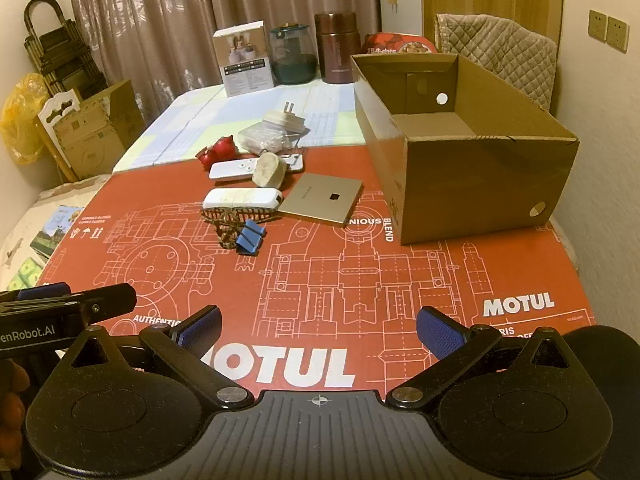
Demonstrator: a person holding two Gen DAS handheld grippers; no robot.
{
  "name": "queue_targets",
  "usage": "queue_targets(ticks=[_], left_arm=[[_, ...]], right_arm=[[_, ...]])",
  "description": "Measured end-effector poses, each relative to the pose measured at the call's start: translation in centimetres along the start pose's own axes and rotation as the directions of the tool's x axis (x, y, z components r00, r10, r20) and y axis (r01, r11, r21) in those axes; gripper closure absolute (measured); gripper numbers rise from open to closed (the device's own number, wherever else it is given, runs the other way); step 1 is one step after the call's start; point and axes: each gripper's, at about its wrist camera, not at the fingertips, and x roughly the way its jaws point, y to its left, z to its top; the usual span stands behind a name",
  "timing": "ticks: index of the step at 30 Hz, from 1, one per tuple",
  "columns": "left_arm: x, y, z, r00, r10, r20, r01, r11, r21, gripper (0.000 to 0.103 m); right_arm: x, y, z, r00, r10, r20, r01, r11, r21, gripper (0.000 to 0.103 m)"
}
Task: Organize rigid objects
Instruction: 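Move both tools toward the clips on the red mat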
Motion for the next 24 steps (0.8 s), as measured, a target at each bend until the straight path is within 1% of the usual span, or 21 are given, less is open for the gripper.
queue_targets(ticks=[24], left_arm=[[0.25, 0.53, 0.54, 1.000, 0.005, 0.016, -0.005, 1.000, 0.007, 0.008]], right_arm=[[0.44, -0.15, -0.07, 1.000, 0.007, 0.012, -0.007, 1.000, 0.004, 0.002]])
